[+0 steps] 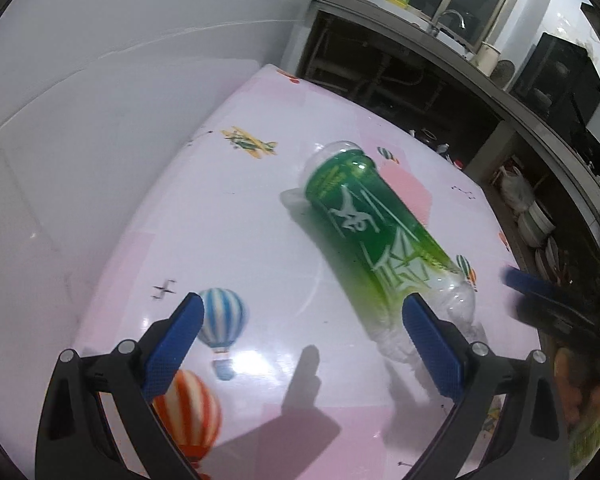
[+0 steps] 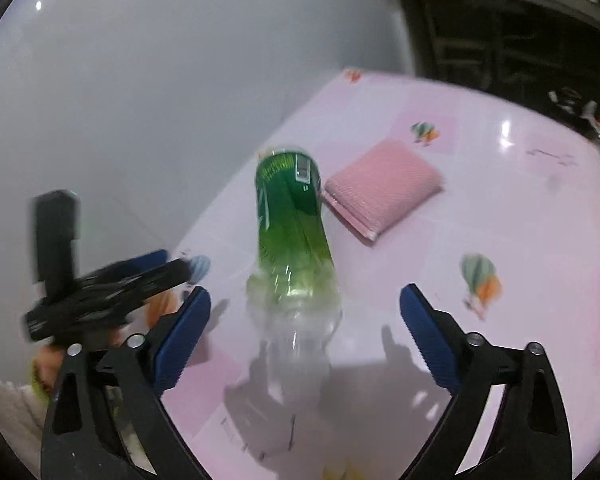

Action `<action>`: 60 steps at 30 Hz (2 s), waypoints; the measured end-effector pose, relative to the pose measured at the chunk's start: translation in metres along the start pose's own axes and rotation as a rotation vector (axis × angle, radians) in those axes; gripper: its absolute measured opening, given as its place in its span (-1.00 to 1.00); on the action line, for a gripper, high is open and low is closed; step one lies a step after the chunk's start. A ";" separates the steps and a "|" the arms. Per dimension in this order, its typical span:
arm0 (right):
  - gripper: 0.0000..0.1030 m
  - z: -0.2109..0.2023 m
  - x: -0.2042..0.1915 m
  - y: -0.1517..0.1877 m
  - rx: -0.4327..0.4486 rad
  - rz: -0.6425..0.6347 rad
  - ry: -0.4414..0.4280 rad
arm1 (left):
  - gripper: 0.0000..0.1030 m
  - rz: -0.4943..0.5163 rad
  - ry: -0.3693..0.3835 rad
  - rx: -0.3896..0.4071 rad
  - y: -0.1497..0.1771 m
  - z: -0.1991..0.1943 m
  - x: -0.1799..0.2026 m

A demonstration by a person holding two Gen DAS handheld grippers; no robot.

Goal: Collect trash
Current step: 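Close the right tool on the green bottle while left closes on the pink sponge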

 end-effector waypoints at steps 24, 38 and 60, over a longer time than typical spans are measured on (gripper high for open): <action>0.18 0.016 -0.054 0.083 -0.129 -0.122 0.020 | 0.89 0.049 -0.034 0.085 -0.025 -0.008 0.008; 0.18 -0.061 0.042 0.149 0.038 0.358 0.219 | 0.89 0.730 -0.172 -0.122 -0.094 0.137 0.166; 0.18 -0.096 0.065 0.187 0.149 0.518 0.152 | 0.59 0.331 0.104 -0.405 0.024 0.082 0.130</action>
Point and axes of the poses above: each gripper's, at about its wrist camera, not at the fingertips, and z roughly the way its jaws point, x to its right, y to its underside, the point moved 6 cm from there along z, roughly the way its jaws point, and after that the axes turned 9 degrees about -x, right-handed, at the moved point
